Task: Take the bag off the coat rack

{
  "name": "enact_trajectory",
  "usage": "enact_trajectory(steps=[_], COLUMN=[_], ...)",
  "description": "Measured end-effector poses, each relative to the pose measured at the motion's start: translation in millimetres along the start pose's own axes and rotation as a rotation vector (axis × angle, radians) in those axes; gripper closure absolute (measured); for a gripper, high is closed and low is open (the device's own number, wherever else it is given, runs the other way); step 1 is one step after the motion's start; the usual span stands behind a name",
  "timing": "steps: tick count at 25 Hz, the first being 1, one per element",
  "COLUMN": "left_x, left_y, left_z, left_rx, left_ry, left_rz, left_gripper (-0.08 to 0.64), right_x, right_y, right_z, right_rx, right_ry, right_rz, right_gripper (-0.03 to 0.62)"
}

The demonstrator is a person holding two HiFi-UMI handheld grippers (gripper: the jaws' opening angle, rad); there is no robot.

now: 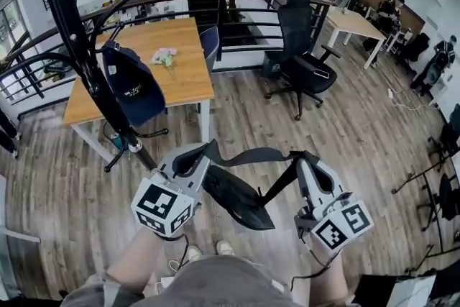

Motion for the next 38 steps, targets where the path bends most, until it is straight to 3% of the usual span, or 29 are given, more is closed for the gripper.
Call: enact_trajectory(steps=[6,15,38], left_x=[24.9,76.6,84.5], left_y=[26.6,38.4,29.2], left_z=[13.7,17.4,6.9], left_rx=[0.071,0.112,0.079], left_ry=[0.007,-0.020,-0.061], left_rz=[-0.056,-0.153,-0.182], left_gripper=[0.545,0.545,0.545], right_x=[22.6,74.0,83.9], right_y=[-19.2,-24.3,-9.9], right_z=[24.5,38.5,30.7], right_rx=[0.102,0.160,0.109], right_ry=[0.011,0.033,0.041], right_rz=[-0.039,-0.147,-0.193], right_gripper=[0.560,0.560,0.560])
Point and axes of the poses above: the fingertips, and each gripper's own axes: y forward along the fingers, z to its right, x out of its underside, the point moved 6 cm from there along -y, backward along the fingers, and after that the axes turned 7 degrees about x, right-handed, at the moved point
